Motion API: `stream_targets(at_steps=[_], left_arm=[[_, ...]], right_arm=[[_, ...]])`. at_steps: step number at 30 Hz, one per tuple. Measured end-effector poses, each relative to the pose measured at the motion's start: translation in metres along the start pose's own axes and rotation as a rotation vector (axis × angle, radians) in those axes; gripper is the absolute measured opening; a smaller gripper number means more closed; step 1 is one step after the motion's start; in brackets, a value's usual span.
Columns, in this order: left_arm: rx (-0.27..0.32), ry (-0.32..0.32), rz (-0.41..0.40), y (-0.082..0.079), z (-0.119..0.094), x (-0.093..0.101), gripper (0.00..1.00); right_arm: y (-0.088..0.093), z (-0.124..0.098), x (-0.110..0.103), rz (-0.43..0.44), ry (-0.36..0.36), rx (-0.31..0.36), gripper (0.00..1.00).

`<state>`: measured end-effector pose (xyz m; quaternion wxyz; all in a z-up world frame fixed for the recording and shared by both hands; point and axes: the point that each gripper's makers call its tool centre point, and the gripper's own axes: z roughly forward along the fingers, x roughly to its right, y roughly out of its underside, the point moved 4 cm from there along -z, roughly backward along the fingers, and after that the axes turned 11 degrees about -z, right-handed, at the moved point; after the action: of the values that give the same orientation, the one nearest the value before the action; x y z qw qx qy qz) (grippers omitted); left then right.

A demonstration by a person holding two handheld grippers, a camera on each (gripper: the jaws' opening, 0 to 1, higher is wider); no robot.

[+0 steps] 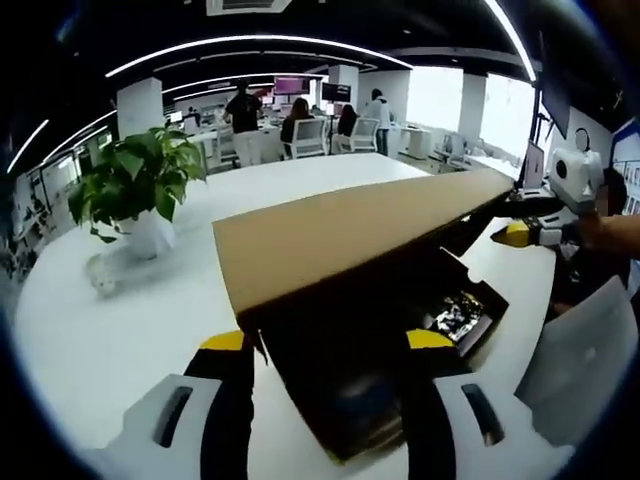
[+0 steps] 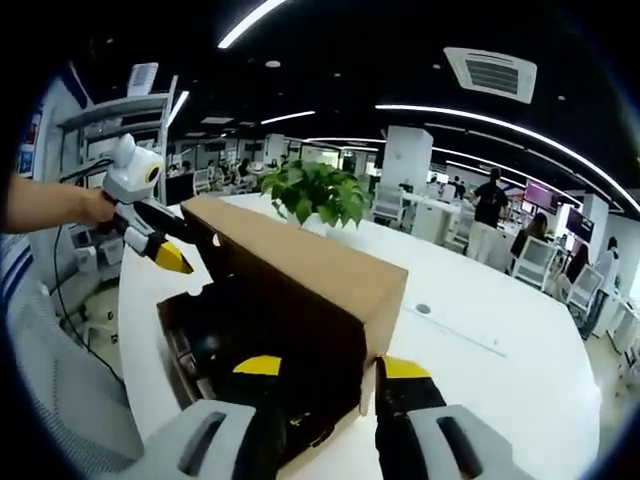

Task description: Operate the shoe box by opening the lid, removing the specified soft item, and placing it in the target area until the item is outside and the box remains undamaged.

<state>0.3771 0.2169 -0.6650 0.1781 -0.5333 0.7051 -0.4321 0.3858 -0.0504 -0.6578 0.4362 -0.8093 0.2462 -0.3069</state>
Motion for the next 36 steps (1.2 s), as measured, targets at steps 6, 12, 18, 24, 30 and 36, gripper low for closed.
stream_targets(at_steps=[6, 12, 18, 24, 30, 36], left_arm=[[0.005, -0.023, 0.012, -0.004, 0.002, -0.005, 0.51], [0.017, -0.045, 0.014, -0.012, 0.005, -0.011, 0.44], [0.019, -0.081, 0.022, -0.018, 0.006, -0.019, 0.31], [0.043, -0.108, 0.025, -0.024, 0.01, -0.029, 0.23], [0.054, -0.125, 0.019, -0.029, 0.013, -0.034, 0.19], [0.049, -0.139, 0.012, -0.029, 0.019, -0.034, 0.2]], right_arm=[[-0.001, 0.003, 0.008, -0.014, 0.029, 0.002, 0.25], [-0.002, 0.007, 0.018, 0.003, 0.061, 0.013, 0.17], [-0.003, 0.01, 0.028, 0.028, 0.089, 0.017, 0.08], [-0.005, 0.016, 0.036, 0.035, 0.119, 0.019, 0.02], [-0.006, 0.019, 0.041, 0.043, 0.129, 0.023, 0.0], [-0.006, 0.022, 0.045, 0.063, 0.142, 0.026, 0.0]])
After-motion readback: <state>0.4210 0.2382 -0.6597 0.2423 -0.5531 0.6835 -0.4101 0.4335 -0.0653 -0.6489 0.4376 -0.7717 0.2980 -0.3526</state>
